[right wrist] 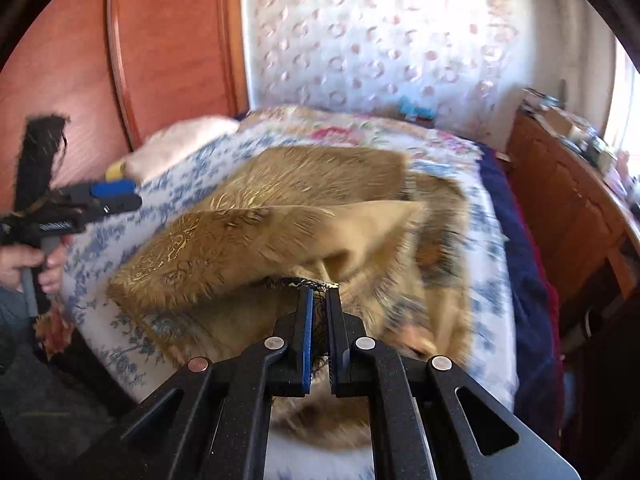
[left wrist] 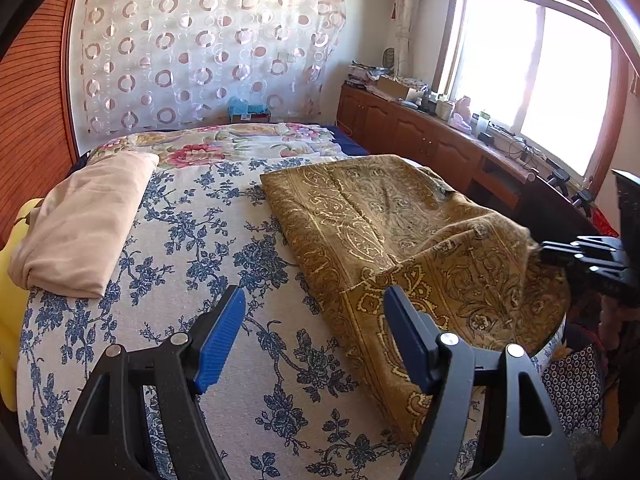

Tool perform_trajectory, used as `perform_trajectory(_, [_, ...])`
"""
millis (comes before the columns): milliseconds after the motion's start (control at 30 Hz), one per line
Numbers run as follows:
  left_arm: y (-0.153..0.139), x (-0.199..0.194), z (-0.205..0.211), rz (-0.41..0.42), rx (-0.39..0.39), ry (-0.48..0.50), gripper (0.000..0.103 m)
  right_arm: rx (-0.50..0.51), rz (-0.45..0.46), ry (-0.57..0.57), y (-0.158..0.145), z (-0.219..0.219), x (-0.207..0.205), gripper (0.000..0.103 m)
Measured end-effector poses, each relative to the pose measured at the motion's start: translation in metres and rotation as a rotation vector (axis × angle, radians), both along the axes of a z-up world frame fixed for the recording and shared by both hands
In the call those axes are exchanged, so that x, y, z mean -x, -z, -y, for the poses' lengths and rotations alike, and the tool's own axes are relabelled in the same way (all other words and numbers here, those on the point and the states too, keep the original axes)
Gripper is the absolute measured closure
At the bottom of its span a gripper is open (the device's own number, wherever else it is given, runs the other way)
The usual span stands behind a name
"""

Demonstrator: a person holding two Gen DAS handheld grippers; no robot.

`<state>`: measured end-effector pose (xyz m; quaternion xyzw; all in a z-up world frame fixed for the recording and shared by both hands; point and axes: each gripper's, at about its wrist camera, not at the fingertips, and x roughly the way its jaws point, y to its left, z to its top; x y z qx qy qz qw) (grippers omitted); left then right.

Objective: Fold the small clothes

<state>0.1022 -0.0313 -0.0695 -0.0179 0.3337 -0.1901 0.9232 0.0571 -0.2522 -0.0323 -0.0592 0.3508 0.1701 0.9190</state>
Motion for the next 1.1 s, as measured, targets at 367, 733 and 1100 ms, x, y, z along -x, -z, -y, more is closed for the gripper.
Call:
perform_trajectory(367, [0.002, -0.001, 0.012, -0.011, -0.014, 0.031, 0.030, 0.025, -0.031, 0.071, 0.006, 0.042, 0.050, 0.097])
perform_trajectory(733, [0.016, -0.008, 0.036, -0.044, -0.056, 0.063, 0.030, -0.040, 0.029, 0.096, -0.019, 0.045, 0.021, 0.074])
perform_trajectory(1100, [0.044, -0.026, 0.054, -0.137, -0.146, 0.082, 0.027, -0.018, -0.045, 0.082, 0.006, 0.011, -0.114, 0.069])
